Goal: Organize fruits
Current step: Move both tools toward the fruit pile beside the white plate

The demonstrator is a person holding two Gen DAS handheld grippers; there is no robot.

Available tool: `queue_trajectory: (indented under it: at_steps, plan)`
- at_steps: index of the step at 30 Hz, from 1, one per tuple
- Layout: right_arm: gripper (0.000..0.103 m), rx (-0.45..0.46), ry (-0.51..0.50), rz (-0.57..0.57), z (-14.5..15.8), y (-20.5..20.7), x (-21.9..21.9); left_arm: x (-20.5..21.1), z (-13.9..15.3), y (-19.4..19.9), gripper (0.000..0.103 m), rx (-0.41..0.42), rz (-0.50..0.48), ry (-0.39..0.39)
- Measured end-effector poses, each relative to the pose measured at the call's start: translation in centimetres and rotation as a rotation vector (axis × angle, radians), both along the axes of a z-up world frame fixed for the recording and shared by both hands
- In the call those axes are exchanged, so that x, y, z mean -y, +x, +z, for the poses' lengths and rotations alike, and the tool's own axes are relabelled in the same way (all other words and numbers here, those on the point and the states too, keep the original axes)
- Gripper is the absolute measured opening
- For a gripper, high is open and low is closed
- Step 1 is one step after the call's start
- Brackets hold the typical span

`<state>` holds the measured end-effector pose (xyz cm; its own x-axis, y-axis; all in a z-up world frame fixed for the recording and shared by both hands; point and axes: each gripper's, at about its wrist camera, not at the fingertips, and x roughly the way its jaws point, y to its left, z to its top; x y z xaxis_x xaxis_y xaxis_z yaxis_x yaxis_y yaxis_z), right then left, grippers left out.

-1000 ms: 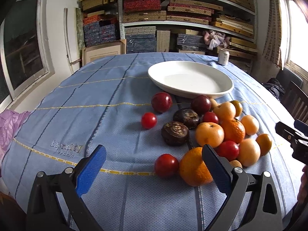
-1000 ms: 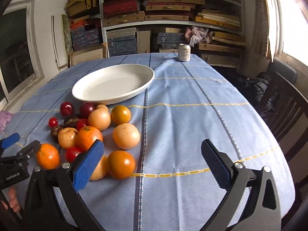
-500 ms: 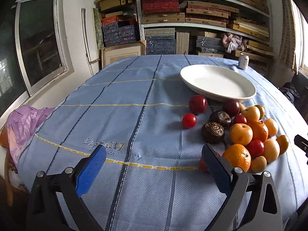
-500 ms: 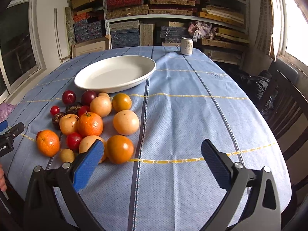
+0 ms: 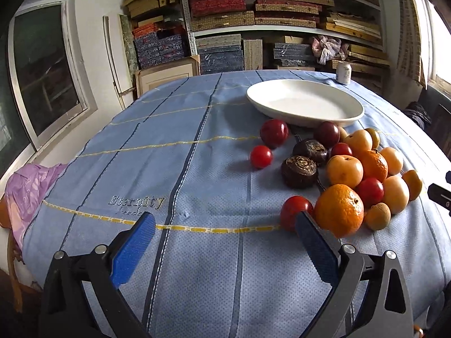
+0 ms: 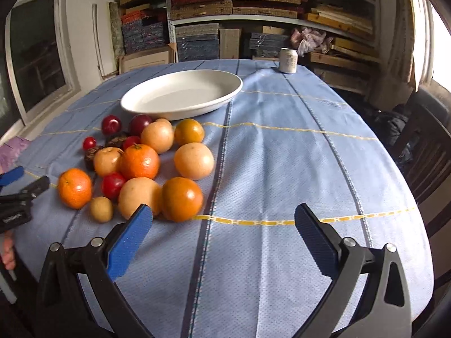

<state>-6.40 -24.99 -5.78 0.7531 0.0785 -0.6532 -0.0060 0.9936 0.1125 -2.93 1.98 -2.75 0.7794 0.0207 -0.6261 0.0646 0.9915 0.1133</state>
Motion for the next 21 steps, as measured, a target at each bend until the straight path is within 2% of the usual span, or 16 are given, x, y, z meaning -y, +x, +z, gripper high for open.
queue_trajectory:
  at_steps: [5,10,16,21]
  plan:
    - [0.099,-0.005,-0.011,0.043,0.5,0.1,-0.1,0.7,0.1,0.4,0.100,-0.010,-0.022,0.020]
    - [0.099,0.010,-0.039,0.026,0.1,0.2,-1.0,0.8,-0.4,1.0,0.100,-0.023,0.009,0.078]
    - [0.099,-0.015,-0.058,0.022,-0.6,1.3,-1.6,1.1,-0.6,1.4,0.100,-0.033,-0.058,0.054]
    - [0.099,-0.040,-0.070,0.020,-1.1,2.4,-2.1,1.7,-1.2,2.3,0.100,-0.061,-0.082,0.087]
